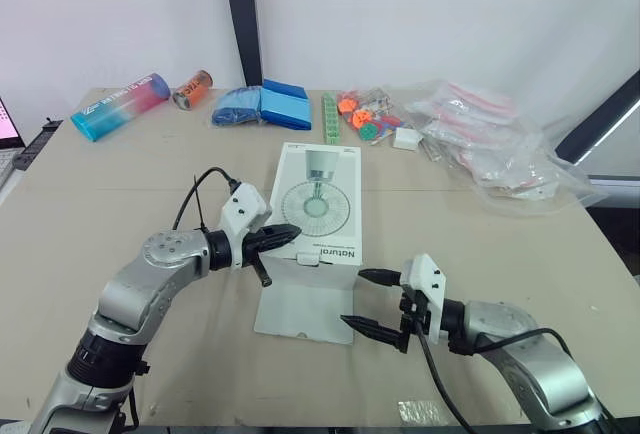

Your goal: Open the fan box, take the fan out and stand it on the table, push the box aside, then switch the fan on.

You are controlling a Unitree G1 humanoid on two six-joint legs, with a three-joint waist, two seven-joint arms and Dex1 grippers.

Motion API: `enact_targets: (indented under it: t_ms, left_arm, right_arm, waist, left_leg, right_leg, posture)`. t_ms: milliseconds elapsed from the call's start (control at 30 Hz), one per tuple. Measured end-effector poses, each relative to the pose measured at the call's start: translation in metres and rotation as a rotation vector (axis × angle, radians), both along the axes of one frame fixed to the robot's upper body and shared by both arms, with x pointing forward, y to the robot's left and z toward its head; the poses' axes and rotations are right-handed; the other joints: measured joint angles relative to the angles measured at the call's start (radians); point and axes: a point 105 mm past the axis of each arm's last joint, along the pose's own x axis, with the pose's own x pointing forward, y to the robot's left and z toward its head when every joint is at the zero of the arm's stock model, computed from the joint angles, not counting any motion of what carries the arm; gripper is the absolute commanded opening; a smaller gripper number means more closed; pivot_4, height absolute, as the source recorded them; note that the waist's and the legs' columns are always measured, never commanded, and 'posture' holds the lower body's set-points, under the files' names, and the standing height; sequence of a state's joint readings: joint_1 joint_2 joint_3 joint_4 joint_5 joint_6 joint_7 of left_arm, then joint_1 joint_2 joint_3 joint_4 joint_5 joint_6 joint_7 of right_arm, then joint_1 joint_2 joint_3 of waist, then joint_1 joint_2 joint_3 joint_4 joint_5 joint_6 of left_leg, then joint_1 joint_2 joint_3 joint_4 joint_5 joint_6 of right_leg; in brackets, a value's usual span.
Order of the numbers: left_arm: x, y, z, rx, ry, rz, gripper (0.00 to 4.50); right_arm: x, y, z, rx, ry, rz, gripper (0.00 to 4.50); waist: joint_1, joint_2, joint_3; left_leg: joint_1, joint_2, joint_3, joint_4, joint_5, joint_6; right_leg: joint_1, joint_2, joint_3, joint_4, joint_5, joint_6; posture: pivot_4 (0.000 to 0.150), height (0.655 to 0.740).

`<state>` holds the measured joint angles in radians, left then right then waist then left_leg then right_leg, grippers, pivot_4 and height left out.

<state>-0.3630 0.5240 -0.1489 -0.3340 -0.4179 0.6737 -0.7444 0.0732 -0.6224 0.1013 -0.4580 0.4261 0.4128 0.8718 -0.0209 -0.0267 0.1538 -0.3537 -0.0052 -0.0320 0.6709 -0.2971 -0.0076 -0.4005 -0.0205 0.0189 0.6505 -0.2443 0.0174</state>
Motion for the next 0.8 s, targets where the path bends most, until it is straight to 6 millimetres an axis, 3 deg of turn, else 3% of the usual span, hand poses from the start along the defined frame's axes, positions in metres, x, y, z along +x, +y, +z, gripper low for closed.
enact_targets:
  t_ms: [800]
  left_arm:
    - [-0.001,-0.002,0.0,0.0,-0.009,-0.009,0.03]
  right_arm:
    - [-0.008,-0.002,-0.004,-0.01,-0.006,0.023,4.5]
  waist:
    - [0.001,0.0,0.0]
  left_leg:
    - [0.0,0.0,0.0,0.0,0.0,0.0]
  right_leg:
    - [0.0,0.0,0.0,0.0,-0.001,0.001]
  posture:
    - [0.15,0.74]
